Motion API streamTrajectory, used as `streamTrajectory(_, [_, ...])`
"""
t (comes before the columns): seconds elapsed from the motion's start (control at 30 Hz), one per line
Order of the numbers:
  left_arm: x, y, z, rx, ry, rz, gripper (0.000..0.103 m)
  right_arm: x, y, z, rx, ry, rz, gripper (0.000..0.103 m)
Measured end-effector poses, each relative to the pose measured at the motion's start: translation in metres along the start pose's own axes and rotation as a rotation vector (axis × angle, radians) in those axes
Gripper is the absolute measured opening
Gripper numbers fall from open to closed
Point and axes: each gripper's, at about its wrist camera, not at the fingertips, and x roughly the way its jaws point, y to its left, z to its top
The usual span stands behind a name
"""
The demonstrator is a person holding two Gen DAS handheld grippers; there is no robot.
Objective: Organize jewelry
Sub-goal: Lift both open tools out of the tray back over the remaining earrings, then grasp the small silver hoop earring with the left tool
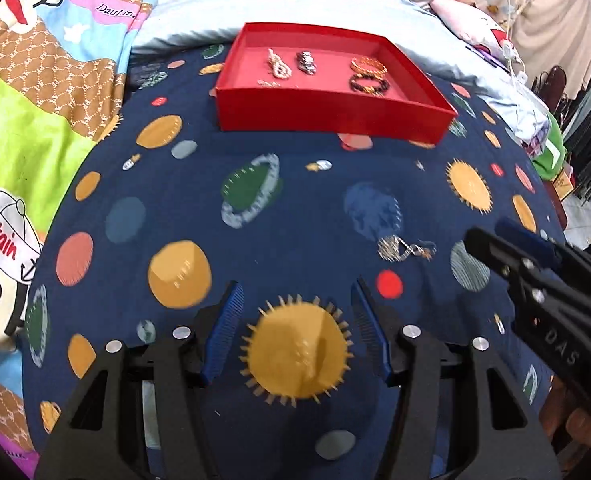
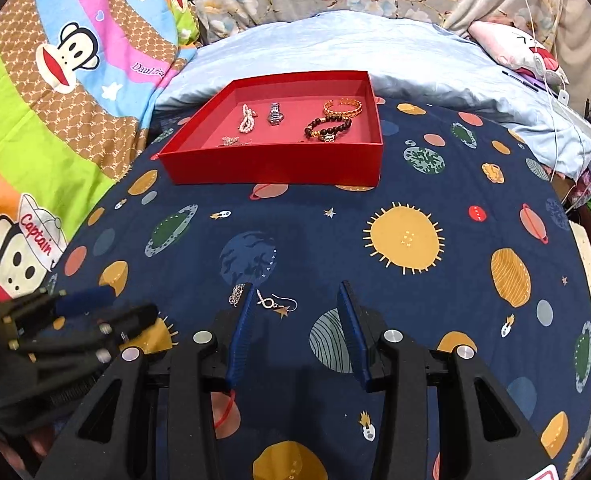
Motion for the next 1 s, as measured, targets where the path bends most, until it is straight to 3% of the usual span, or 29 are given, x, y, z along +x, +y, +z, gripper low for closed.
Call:
streamTrajectory(0.13, [0.001,-0.010,-0.005,-0.004,0.003,0.004,0.064,-0.002,-0.006,-0.001,0.015,-0.003,0.010,0.041])
streamTrajectory(0.37, [0.015,-0.024,-0.009,0.018,0.028,0.009,0.063,-0.002,-0.021,-0.004,0.044,-0.003,0.010,0.041])
streamTrajectory(0.4, [0.017,-0.025,-0.010,0.022,0.031,0.010,0.061,-0.002,-0.023,-0.004,0.048,-0.001,0.008,0.041])
streamTrajectory(0.47, [0.022,-0.028,-0.012,0.043,0.049,0.010,0.047,-0.001,-0.028,-0.006,0.059,0.006,0.005,0.041])
streamTrajectory(0.6, [0.024,-0.030,-0.015,0.059,0.044,-0.003,0.035,0.000,-0.033,-0.008,0.067,0.017,0.000,0.041])
streamTrajectory(0.77, [0.022,-0.034,-0.016,0.082,0.043,-0.043,0.006,0.000,-0.035,-0.010,0.070,0.030,0.001,0.041])
streamTrajectory(1.0, [0.017,-0.028,-0.019,0.067,0.053,-0.078,0.001,0.004,-0.027,-0.012,0.046,0.049,0.011,0.041])
